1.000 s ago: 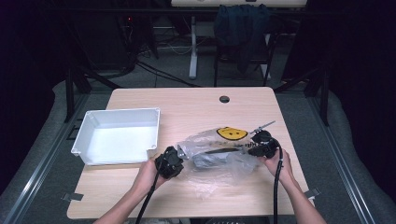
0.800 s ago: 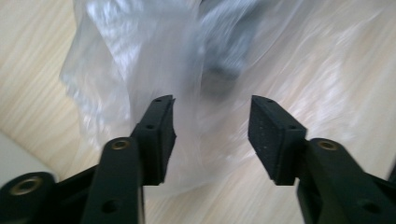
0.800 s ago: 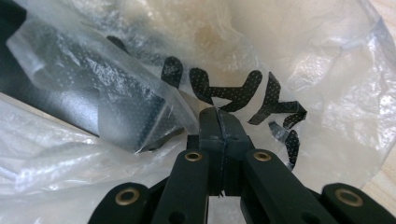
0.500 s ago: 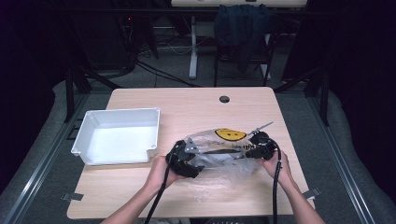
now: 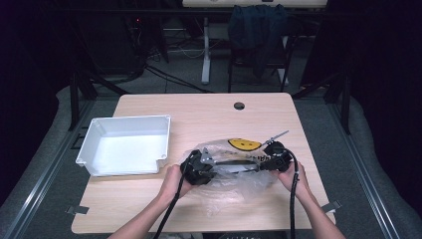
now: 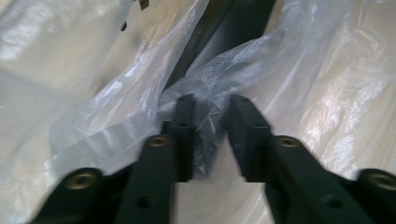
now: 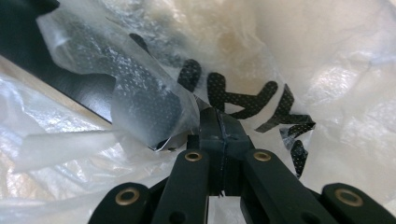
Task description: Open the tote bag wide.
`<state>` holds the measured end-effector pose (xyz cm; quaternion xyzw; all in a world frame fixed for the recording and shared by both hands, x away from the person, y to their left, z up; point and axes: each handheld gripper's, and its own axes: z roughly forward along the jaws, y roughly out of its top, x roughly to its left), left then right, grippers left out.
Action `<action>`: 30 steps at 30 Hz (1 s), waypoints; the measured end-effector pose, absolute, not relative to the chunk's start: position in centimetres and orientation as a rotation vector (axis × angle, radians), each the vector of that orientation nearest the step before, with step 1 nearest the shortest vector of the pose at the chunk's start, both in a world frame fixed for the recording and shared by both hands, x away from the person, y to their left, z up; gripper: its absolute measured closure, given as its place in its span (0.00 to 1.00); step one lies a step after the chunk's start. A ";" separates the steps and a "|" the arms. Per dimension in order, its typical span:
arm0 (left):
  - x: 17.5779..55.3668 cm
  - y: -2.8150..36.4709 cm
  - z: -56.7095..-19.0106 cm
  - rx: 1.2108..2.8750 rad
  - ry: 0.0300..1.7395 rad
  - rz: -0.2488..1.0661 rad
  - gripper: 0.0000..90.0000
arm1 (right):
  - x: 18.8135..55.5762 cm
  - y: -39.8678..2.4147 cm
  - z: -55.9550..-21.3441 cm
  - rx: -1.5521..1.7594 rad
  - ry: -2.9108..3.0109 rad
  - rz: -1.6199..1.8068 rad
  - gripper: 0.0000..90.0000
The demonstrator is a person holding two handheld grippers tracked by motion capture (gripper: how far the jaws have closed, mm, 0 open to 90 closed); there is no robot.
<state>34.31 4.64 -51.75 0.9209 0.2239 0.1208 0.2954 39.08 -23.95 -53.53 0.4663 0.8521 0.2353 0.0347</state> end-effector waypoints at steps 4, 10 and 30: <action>33.9 4.3 -51.7 2.445 0.573 0.349 0.98 | 39.1 -24.0 -53.5 1.438 2.620 0.743 1.00; 33.8 5.4 -51.1 2.454 0.556 0.292 1.00 | 39.1 -24.8 -53.1 1.436 2.603 0.747 1.00; 34.2 6.5 -55.0 2.648 0.632 0.177 1.00 | 39.9 -23.6 -55.0 1.333 2.583 0.525 1.00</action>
